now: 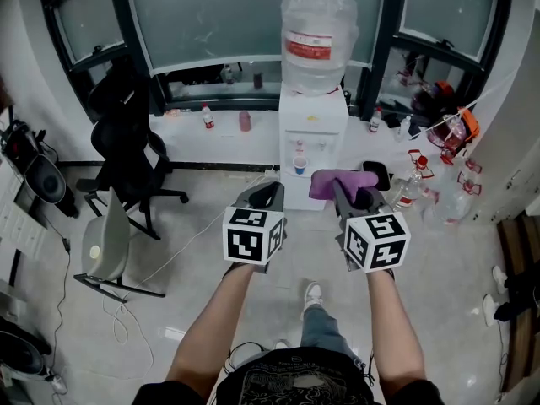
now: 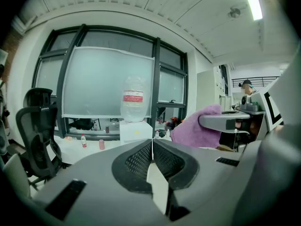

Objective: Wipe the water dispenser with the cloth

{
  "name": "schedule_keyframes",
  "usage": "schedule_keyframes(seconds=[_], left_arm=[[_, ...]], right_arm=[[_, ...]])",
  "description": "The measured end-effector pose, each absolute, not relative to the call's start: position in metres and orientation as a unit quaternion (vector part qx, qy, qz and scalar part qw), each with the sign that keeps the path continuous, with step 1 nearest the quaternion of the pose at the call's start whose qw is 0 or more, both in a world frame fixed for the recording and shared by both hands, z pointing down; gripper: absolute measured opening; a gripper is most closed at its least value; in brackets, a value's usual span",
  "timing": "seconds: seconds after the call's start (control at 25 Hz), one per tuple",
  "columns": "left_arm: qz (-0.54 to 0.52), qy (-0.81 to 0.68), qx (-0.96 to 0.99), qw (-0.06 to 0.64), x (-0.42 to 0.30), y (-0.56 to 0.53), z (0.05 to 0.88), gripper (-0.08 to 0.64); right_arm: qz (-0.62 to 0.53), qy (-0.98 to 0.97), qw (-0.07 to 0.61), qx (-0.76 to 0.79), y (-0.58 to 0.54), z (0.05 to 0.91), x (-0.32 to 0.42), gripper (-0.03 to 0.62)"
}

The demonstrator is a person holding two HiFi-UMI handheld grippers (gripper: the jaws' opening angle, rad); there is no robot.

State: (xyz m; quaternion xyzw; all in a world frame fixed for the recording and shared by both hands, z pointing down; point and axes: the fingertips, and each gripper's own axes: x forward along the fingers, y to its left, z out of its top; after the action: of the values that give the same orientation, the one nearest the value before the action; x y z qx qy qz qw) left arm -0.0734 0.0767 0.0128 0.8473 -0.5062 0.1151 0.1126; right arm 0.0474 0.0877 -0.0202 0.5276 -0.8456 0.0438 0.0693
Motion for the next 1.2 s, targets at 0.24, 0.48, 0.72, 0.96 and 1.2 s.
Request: schedule_keyframes(seconds=[0.24, 0.48, 0.72, 0.96, 1.2], left_arm=[[0.127, -0.505, 0.845, 0.121, -0.064, 0.027, 0.03, 0.028], [0.134, -0.51, 0.839, 0.132, -0.05, -0.041, 0.042, 0.028], [0.147, -0.519, 0.83, 0.141, -0.036, -0.106, 0.053, 0.029], [0.158, -0.542, 0.812, 0.147, -0.043, -0.169, 0.064, 0.029], [0.169, -0.559, 0.797, 0.153, -0.057, -0.21, 0.079, 0.029]], right_arm=[[0.055, -0.848, 0.068, 0.524, 0.034, -0.006, 0.055, 0.048], [0.067, -0.852, 0.073, 0.513, -0.035, 0.007, 0.068, 0.047], [0.081, -0.862, 0.078, 0.494, -0.107, 0.02, 0.078, 0.048], [0.089, -0.881, 0.095, 0.456, -0.176, 0.043, 0.065, 0.048], [0.103, -0.896, 0.106, 0.419, -0.229, 0.073, 0.035, 0.048]])
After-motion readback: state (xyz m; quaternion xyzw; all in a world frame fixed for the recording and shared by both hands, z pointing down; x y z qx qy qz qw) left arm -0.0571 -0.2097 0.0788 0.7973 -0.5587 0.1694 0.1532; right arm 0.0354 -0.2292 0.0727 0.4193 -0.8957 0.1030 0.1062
